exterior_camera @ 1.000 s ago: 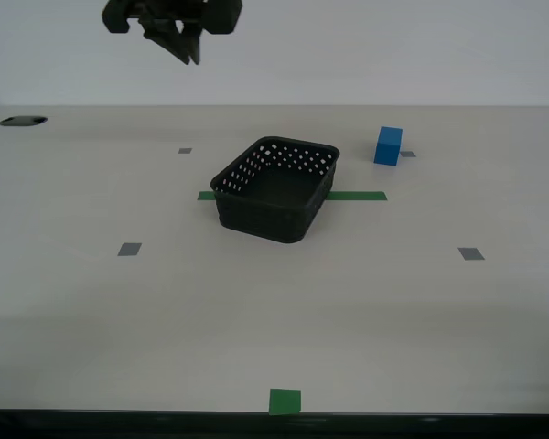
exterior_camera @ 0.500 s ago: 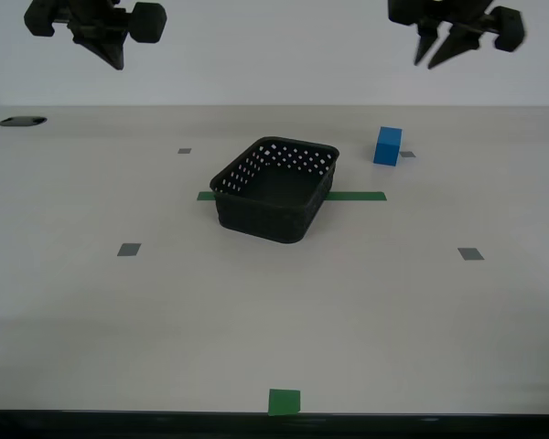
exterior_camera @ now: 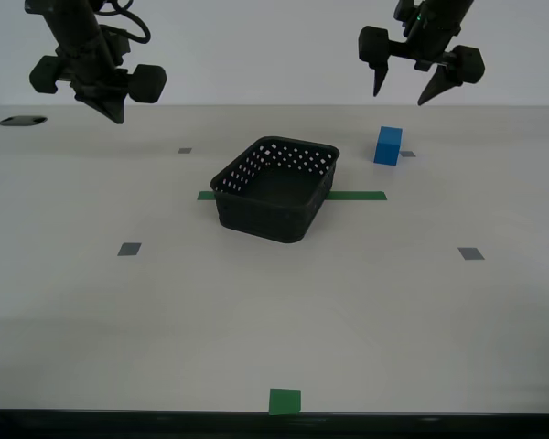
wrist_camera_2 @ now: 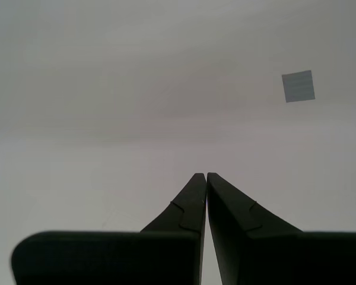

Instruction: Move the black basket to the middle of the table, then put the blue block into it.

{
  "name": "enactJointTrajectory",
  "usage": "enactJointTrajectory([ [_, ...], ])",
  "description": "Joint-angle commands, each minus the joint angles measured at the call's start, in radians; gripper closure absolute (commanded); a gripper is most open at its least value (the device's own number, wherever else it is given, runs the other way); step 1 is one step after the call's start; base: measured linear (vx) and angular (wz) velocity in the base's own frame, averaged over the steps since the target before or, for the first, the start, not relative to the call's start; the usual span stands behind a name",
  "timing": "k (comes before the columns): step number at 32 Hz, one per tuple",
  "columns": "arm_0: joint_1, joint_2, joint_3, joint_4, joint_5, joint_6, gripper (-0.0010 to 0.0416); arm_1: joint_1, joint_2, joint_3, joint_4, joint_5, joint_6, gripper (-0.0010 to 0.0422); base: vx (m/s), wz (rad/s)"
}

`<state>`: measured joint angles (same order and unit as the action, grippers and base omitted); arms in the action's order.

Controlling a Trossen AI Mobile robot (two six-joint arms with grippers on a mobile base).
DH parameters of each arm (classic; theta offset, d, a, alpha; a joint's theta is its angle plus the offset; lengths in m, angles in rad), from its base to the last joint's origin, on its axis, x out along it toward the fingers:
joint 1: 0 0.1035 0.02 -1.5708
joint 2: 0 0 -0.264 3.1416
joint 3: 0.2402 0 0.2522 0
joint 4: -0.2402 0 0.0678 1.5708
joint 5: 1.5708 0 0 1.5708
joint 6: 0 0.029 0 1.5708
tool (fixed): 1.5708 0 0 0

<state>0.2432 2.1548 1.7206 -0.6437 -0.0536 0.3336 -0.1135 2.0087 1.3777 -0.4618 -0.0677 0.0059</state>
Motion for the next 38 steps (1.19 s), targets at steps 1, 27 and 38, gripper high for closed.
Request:
enactJointTrajectory([
  [1, 0.001, 0.001, -0.009, 0.006, 0.028, 0.012, 0.0039, 0.002, -0.001, -0.006, 0.014, 0.006, 0.005, 0.0412, 0.0, 0.0],
  [27, 0.013, 0.268, 0.061, 0.134, 0.029, 0.139, 0.026, 0.002, -0.001, -0.006, 0.019, 0.069, 0.003, 0.0412, 0.0, 0.0],
  [38, 0.017, 0.171, 0.162, -0.027, 0.022, -0.019, 0.0406, 0.003, -0.001, -0.006, 0.041, 0.068, 0.005, 0.0412, 0.0, 0.0],
])
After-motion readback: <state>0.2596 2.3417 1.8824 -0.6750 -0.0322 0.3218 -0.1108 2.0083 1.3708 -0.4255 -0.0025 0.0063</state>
